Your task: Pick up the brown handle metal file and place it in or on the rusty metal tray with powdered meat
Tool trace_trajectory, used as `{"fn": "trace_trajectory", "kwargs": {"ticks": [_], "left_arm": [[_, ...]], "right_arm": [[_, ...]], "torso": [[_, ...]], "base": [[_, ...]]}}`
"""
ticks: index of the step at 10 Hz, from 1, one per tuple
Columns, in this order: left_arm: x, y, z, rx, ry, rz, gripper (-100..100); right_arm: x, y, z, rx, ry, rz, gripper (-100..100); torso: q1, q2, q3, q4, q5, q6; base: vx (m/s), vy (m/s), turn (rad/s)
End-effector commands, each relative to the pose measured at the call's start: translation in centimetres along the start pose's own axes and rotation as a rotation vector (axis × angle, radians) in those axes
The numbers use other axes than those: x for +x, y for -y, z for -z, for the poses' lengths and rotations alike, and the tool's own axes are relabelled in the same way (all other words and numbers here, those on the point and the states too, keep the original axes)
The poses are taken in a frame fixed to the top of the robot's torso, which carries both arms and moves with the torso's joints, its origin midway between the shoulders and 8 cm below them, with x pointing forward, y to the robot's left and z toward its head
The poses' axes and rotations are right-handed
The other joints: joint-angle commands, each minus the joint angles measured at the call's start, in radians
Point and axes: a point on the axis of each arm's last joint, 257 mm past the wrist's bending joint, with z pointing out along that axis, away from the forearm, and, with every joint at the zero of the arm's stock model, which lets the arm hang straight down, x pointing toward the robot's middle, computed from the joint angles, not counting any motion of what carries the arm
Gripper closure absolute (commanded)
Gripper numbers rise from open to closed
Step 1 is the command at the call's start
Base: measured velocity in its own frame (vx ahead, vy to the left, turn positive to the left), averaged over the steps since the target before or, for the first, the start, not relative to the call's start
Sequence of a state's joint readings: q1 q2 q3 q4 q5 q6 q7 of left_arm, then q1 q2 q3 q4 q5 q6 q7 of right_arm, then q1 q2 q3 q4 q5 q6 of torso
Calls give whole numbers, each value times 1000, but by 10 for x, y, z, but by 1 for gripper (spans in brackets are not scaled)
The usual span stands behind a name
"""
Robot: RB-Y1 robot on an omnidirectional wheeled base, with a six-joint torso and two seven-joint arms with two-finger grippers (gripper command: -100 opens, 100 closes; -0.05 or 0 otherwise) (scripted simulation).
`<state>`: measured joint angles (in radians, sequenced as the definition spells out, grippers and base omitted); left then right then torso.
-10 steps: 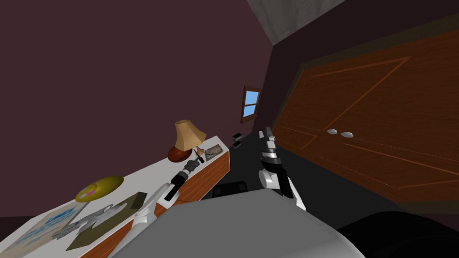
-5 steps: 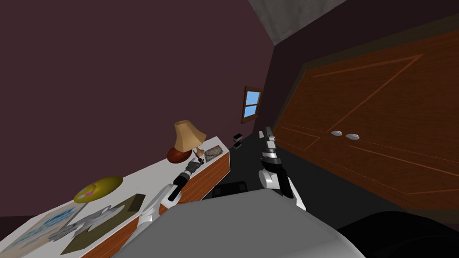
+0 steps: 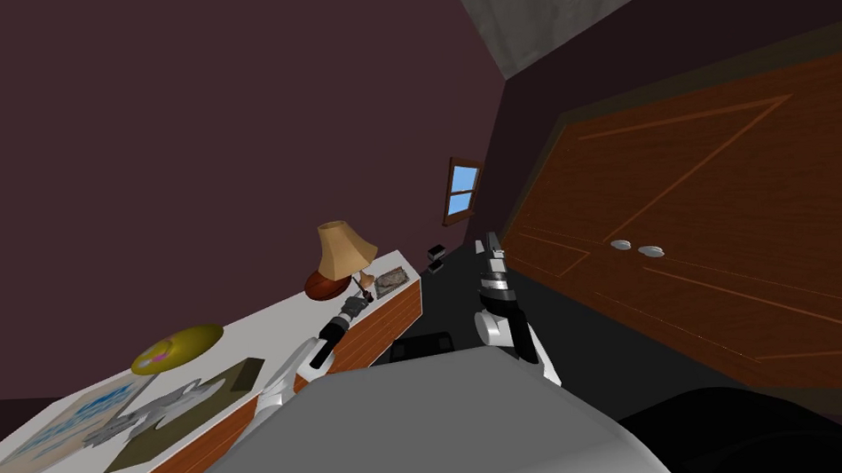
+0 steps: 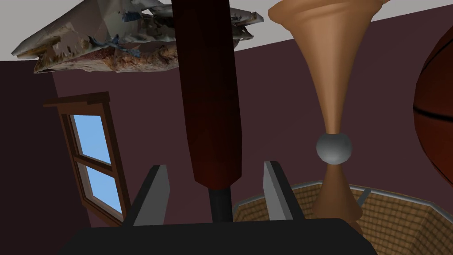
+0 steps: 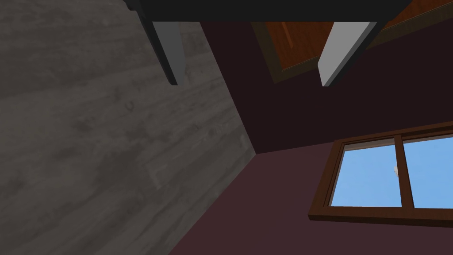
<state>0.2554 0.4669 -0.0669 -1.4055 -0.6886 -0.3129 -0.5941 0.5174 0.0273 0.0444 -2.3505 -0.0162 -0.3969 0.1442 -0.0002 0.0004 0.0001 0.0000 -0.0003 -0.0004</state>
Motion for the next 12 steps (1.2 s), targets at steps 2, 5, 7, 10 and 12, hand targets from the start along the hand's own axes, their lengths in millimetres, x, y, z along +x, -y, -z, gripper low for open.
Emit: {"fn": "trace_trajectory", "kwargs": {"ticks": [2,5,7,10,12], "left_arm": [[0,0,0,0,1,0,100],[0,0,0,0,1,0,0],[0,0,0,0,1,0,0],[-26,-15,-19,-10,40,-4,100],[-49,-26,-33,-18,73,-9,100]], "right_arm": [[0,0,0,0,0,0,0],[0,0,0,0,0,0,0],[0,0,0,0,0,0,0],[0,0,0,0,0,0,0],[0,0,0,0,0,0,0]], "torso": [[0,0,0,0,0,0],[0,0,0,0,0,0],[0,0,0,0,0,0],[-1,1,1,0,0,1],[-1,2,1,1,0,1]], "base": [[0,0,0],[0,0,0],[0,0,0],[-38,-11,-32],[-60,-14,-29]]}}
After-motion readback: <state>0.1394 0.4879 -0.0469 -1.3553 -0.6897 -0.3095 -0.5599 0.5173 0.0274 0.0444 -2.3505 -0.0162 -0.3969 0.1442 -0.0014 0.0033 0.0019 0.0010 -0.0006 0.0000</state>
